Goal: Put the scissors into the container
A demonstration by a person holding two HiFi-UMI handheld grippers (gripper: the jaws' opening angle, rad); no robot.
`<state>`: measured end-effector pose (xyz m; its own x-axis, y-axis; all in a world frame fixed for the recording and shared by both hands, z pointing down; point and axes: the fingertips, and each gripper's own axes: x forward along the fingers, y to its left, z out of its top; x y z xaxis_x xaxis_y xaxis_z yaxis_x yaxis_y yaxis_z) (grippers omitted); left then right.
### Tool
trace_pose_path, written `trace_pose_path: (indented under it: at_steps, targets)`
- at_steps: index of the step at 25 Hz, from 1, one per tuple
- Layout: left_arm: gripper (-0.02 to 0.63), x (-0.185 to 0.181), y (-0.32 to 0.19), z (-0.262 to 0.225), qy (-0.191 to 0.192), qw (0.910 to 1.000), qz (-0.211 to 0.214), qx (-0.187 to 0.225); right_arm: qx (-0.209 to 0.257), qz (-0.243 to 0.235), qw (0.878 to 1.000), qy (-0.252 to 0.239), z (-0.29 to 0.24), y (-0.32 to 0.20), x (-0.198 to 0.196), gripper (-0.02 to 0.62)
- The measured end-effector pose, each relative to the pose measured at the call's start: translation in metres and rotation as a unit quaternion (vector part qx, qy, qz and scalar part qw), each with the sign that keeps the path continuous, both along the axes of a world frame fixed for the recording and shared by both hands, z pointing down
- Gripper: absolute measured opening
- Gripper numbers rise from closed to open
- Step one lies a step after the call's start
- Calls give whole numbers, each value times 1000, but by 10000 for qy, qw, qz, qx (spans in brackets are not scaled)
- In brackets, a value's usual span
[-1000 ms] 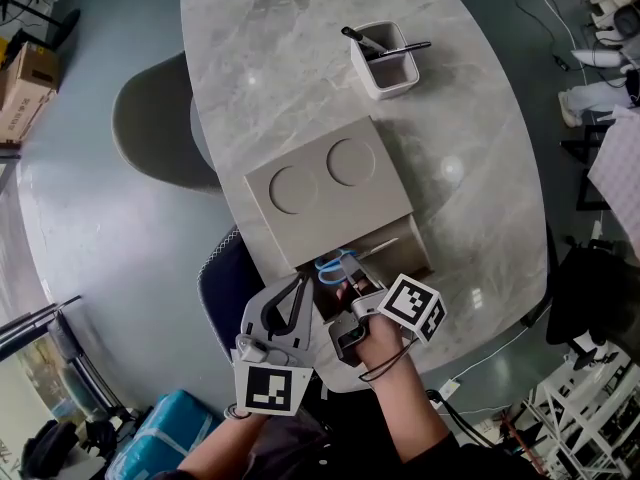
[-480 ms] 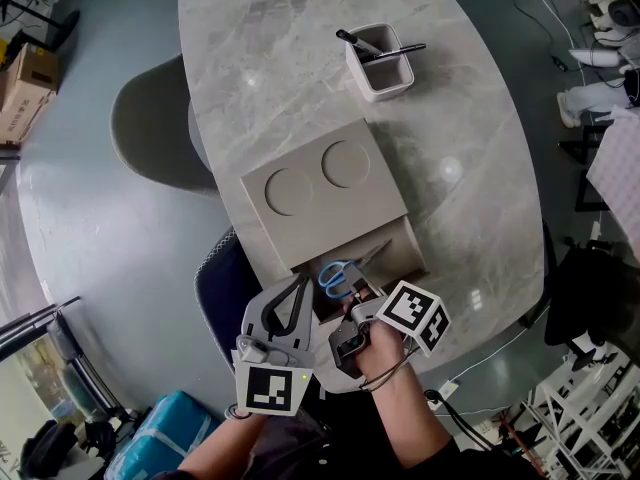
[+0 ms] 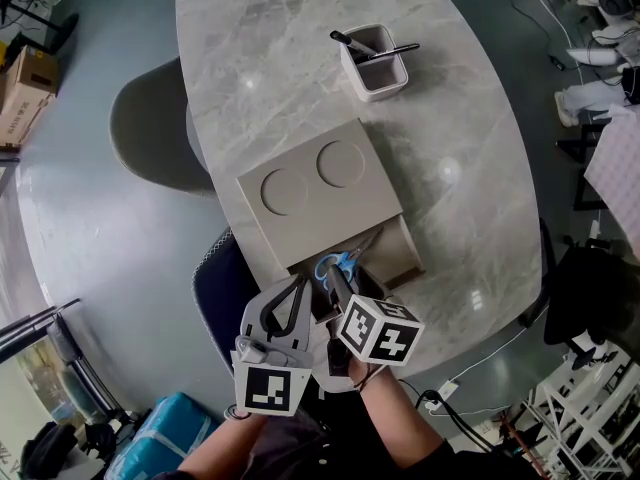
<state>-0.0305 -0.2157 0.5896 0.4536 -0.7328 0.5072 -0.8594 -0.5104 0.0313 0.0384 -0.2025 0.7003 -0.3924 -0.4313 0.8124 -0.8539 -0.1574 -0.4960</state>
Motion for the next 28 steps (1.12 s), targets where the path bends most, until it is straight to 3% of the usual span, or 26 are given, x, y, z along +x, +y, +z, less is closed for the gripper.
trace_pose_path:
  at_steps: [3,6,10,12,18,21,25,28]
  targets:
    - [21,1,1,-1,-22,10000,30,-12,131,-467,9986,218,0,2,-5,178]
    - [21,2,2,-1,-2,10000,25,-23,155,-482,9985,212,1,3,-5,164]
    - [21,2,4,0,33,10000,-23,-56,416,-527,9965,492,-3,1,2,61]
    - [21,2,4,2,51,9999,-63,-75,615,-605,9939,682,-7,-1,8,19]
    - [21,7,9,-6,268,9991,-252,-188,1495,-902,9788,1074,-43,-11,17,2]
    - [21,7,14,-18,363,9986,-345,-181,2129,-971,9646,1216,-77,-14,22,-2]
    - [21,10,18,-46,459,9981,-406,19,3085,-1110,9327,1500,-131,-14,29,-3]
    - [21,14,22,-69,508,9975,-413,253,3650,-1026,9140,1443,-167,-7,36,-3]
